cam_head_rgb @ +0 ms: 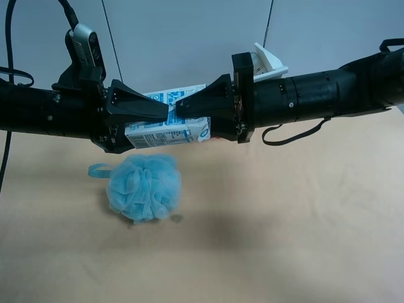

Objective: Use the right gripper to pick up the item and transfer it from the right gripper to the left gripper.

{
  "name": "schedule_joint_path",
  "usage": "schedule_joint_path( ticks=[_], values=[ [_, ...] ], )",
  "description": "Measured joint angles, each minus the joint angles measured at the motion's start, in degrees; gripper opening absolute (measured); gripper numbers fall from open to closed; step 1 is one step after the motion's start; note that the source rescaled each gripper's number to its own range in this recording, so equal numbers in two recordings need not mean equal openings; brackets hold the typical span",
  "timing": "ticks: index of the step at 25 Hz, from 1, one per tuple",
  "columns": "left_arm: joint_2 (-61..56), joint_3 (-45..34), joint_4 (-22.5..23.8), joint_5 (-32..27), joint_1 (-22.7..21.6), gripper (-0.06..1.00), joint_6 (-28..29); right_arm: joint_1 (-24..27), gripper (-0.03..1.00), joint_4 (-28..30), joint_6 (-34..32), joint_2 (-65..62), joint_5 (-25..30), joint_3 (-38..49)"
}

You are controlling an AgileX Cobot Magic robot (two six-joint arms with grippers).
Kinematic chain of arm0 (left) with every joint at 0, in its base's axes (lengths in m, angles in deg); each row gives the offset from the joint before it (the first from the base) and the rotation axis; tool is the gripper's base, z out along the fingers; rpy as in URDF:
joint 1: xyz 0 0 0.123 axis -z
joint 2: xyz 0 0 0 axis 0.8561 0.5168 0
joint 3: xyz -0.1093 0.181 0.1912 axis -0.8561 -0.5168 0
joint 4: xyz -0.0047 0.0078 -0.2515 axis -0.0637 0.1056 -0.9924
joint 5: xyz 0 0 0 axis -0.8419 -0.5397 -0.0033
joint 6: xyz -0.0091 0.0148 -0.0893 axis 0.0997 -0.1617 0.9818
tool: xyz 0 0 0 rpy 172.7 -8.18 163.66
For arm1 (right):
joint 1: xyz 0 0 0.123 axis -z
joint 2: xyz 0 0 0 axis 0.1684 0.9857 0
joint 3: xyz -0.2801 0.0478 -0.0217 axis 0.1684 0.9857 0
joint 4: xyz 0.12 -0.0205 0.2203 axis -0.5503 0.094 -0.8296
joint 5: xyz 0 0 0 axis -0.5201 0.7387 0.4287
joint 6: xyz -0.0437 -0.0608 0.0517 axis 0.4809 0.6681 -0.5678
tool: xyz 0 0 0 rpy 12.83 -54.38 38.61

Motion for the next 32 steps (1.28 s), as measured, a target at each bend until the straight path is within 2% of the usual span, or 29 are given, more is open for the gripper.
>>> schedule_joint_path(
  ticks=[25,27,29,32],
  values=[
    [0.0,0.0,-0.4,0.0,0.0,0.21,0.0,0.0,0.01,-0.3,-1.8,0.0,0.0,0.0],
    [0.0,0.0,-0.6,-0.1,0.0,0.19,0.0,0.0,0.10,-0.3,-1.9,0.0,0.0,0.0],
    [0.0,0.0,-0.7,-0.4,0.0,0.10,0.1,0.0,0.27,-0.2,-1.9,0.0,0.0,0.0],
    [0.0,0.0,-0.8,-0.5,0.1,0.06,0.2,0.0,0.46,-0.2,-1.9,0.0,0.0,0.0]
  ],
)
